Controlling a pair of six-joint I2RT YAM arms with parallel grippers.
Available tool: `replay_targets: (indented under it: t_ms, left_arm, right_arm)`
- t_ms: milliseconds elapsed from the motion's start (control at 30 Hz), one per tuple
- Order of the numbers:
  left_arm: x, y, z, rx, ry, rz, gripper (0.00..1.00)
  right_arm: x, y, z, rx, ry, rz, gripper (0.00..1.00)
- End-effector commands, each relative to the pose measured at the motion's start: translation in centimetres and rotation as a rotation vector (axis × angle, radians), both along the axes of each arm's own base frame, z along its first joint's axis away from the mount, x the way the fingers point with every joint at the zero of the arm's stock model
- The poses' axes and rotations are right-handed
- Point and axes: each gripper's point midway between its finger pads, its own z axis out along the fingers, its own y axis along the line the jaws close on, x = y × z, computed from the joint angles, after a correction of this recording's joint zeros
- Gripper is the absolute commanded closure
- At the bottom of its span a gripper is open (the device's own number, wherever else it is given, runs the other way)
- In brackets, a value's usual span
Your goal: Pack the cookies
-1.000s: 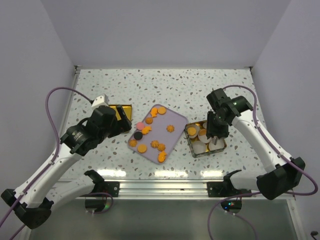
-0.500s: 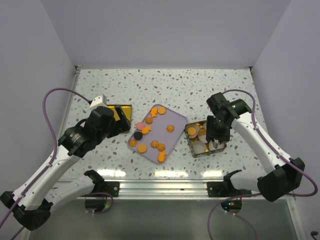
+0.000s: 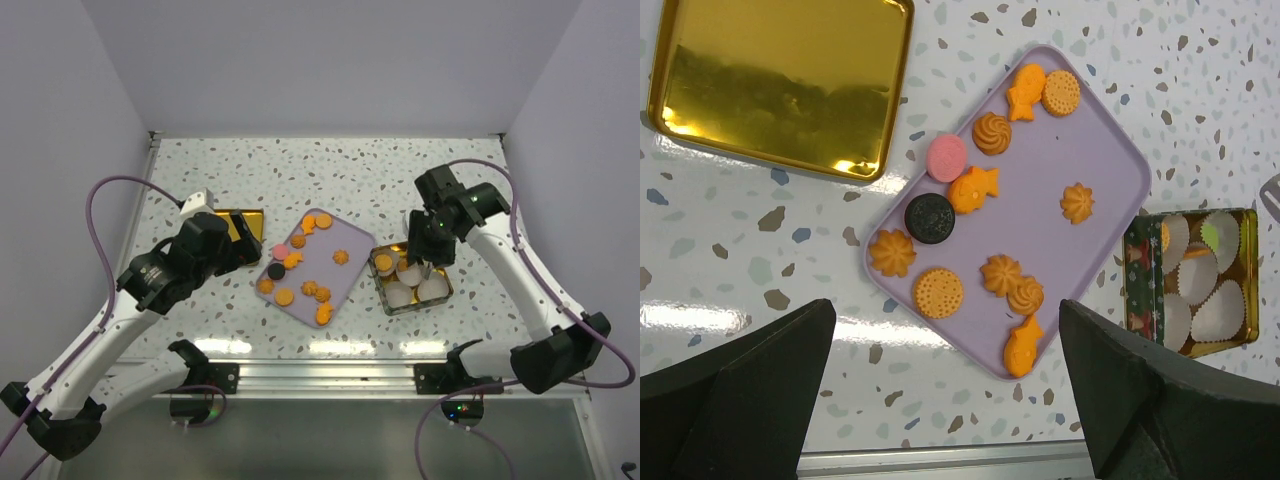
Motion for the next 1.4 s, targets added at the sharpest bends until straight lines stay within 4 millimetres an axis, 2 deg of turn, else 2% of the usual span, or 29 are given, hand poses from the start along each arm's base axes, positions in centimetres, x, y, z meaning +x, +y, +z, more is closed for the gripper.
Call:
replay_targets:
  t_ms: [0, 100, 133, 267, 367, 467, 600, 933, 1367]
  left_arm:
    - [0.7, 0.2, 1.1, -0.009, -0.047, 0.016, 0.00]
    - [0.6, 0.4, 1.1, -0.007, -0.049, 0.022, 0.00]
    - [0.5, 0.4, 1.0, -0.007, -0.048, 0.023, 0.00]
    - [0.4, 0.5, 1.0, -0.008, -0.045, 0.027, 0.00]
    - [0.3, 0.6, 1.0, -0.010, -0.046, 0.028, 0.00]
    - [0.1, 0.9, 1.0, -0.010, -0.044, 0.037, 0.00]
    - [-0.2, 1.2, 1.0, -0.011, -0.043, 0.046, 0.00]
    - [-0.9, 2.0, 0.8, -0.018, -0.048, 0.069, 0.00]
    - [-1.1, 2.5, 1.0, -0.009, -0.055, 0.078, 0.00]
  right_arm:
    - [-0.1, 1.4, 2.1, 0.059, 0.002, 0.038, 0.51]
    - [0.0, 3.8, 2.8, 0.069, -0.006, 0.094, 0.52]
    - [0.1, 4.6, 2.5, 0.057, 0.009, 0.113, 0.52]
    - [-0.9, 9.2, 2.2, 0.106, 0.033, 0.214, 0.53]
    - [-1.1, 11.4, 1.6, 0.130, 0.045, 0.243, 0.53]
    - [-1.6, 12.4, 1.1, 0.126, 0.073, 0.273, 0.53]
    - [-1.8, 13.2, -0.1, 0.099, 0.118, 0.306, 0.53]
    - [-2.2, 13.7, -3.0, 0.056, 0.198, 0.339, 0.53]
    - [-1.8, 14.3, -5.2, 0.021, 0.247, 0.354, 0.52]
